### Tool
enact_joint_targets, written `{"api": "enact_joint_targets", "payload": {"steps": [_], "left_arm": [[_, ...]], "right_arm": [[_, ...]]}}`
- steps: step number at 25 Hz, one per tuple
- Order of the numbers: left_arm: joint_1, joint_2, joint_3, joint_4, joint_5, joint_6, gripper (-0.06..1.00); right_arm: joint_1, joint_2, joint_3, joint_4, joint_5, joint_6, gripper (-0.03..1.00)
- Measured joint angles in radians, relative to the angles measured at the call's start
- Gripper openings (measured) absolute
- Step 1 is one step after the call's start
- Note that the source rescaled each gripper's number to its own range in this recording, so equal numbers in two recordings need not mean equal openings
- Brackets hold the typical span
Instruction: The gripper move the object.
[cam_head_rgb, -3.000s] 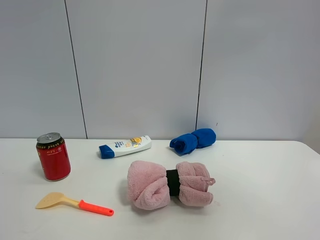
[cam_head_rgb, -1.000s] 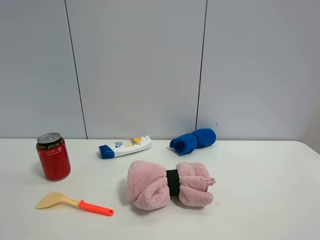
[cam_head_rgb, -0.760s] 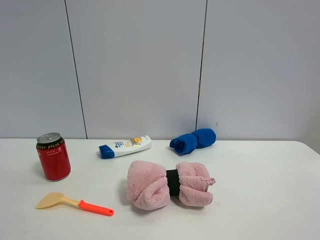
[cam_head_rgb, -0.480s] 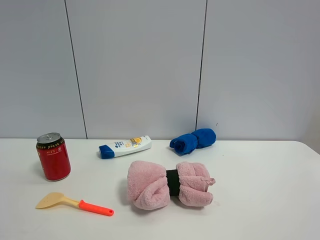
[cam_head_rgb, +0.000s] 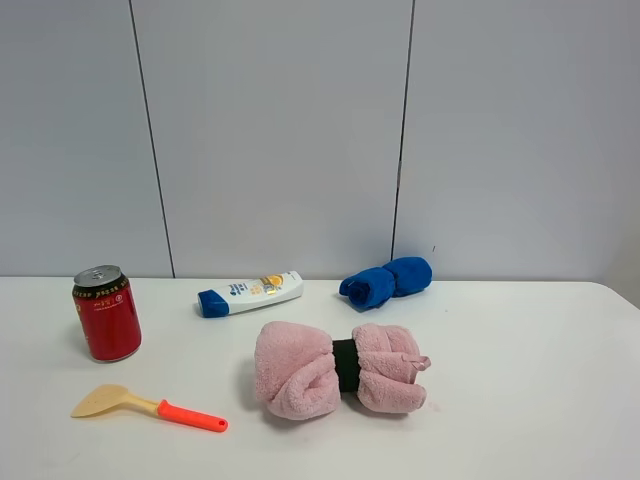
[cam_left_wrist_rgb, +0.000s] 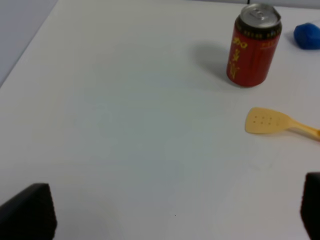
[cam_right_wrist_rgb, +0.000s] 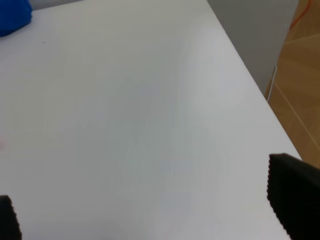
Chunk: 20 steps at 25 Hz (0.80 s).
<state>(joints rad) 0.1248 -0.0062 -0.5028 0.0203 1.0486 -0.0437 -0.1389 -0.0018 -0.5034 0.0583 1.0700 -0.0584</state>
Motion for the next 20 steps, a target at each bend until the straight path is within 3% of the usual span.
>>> {"api": "enact_joint_targets", "payload": {"steps": [5, 20], "left_arm": [[0.000, 0.000, 0.000, 0.000, 0.000, 0.000, 1.00], [0.000, 0.000, 0.000, 0.000, 0.000, 0.000, 1.00]], "right_arm": [[0.076, 0.000, 0.000, 0.001, 0.000, -0.001, 1.00], [0.081, 0.000, 0.000, 0.001, 0.000, 0.000, 1.00]]}}
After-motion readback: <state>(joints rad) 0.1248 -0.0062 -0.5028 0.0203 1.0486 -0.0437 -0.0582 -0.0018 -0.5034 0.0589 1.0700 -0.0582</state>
